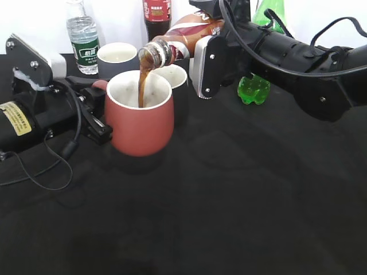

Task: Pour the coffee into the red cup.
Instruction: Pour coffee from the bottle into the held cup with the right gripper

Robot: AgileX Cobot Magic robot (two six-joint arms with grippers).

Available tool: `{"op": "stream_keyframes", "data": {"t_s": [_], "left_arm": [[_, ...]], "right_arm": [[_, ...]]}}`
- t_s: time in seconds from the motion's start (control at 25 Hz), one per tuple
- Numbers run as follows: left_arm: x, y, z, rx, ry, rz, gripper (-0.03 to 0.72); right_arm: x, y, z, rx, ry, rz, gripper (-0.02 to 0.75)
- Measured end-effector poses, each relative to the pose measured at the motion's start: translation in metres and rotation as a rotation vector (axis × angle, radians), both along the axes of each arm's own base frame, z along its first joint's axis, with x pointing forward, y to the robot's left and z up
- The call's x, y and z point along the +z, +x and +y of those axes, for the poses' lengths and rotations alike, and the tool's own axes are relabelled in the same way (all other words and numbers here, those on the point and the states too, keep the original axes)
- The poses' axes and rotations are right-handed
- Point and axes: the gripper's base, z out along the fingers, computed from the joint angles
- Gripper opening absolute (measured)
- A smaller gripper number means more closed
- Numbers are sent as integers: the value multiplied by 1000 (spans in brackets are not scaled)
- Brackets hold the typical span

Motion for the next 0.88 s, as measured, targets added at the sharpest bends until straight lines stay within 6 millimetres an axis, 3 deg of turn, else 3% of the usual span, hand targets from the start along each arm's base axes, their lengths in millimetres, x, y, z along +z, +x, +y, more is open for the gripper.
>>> {"op": "stream_keyframes", "data": {"t_s": [0.88], "left_arm": [[0, 0, 0, -2, 3, -1, 74]], "right_arm": [[0, 0, 0, 0, -4, -6, 533]]}}
